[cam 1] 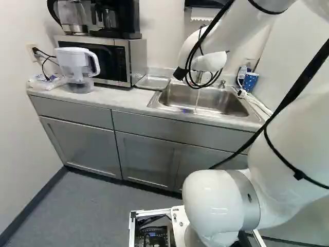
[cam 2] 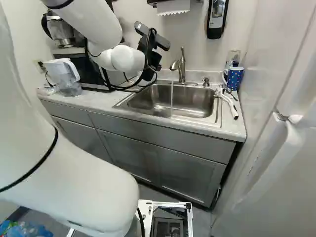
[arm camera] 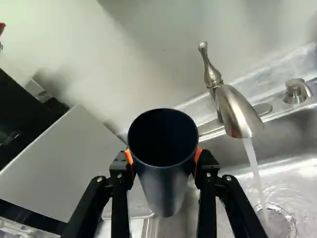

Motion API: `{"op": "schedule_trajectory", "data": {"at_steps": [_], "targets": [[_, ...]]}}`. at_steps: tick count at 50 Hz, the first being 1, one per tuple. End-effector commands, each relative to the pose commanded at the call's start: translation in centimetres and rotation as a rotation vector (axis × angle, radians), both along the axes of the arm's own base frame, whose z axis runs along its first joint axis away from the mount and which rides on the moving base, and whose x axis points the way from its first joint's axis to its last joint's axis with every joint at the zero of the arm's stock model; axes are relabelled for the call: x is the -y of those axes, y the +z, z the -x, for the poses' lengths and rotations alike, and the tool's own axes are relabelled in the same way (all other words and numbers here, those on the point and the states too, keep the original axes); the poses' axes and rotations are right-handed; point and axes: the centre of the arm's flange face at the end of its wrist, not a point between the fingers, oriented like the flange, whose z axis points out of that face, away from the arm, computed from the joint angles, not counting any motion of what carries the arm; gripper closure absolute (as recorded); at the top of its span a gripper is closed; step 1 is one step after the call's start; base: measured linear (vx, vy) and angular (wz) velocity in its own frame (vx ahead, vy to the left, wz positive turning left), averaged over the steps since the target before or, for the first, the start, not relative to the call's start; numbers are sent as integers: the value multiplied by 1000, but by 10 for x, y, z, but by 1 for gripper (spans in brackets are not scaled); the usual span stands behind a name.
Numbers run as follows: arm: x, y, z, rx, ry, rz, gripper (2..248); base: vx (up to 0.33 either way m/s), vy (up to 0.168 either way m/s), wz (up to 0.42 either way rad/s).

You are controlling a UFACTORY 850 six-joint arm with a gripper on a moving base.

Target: Rinse the cup and place it in the tray

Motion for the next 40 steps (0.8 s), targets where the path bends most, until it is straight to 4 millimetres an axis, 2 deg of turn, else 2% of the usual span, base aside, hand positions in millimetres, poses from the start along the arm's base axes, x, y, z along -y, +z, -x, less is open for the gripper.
{"op": "schedule_trajectory", "data": {"at_steps": [40], "targets": [[0, 0, 0, -36, 90, 409, 125, 0, 0, 0]]}}
